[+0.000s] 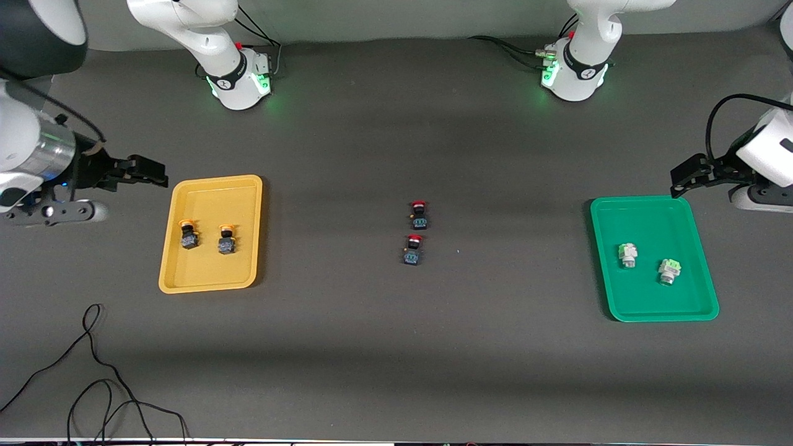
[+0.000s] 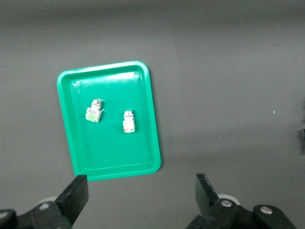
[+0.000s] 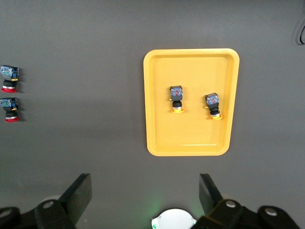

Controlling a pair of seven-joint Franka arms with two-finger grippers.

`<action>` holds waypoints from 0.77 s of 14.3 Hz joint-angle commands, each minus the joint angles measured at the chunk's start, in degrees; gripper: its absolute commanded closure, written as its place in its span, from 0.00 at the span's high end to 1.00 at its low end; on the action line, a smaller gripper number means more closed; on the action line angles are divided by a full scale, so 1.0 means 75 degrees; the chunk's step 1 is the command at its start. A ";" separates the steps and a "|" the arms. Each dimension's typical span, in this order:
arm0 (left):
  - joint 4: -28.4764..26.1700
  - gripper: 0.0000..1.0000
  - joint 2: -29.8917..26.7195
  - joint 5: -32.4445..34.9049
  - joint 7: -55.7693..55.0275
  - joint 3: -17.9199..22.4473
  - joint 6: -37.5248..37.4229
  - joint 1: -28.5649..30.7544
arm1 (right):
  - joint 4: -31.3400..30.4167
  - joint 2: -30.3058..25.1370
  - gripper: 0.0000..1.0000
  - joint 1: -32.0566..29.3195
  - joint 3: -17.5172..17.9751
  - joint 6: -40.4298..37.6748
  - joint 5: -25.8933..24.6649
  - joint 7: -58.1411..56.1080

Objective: Place green and yellow buttons in trays

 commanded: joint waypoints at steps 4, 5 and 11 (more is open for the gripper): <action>-0.0090 1.00 -0.0124 0.0042 0.0074 0.0011 -0.0635 -0.0021 | -0.1702 -0.1144 1.00 0.0011 -0.0218 0.1465 -0.0165 0.0025; -0.0090 1.00 -0.0124 0.0042 0.0062 0.0011 -0.0706 -0.0021 | -0.1527 -0.1086 1.00 0.0011 -0.0335 0.1477 -0.0165 0.0025; -0.0101 1.00 -0.0124 0.0042 0.0074 0.0011 -0.0718 0.0002 | -0.1033 -0.0804 1.00 0.0069 -0.0500 0.1395 -0.0141 0.0061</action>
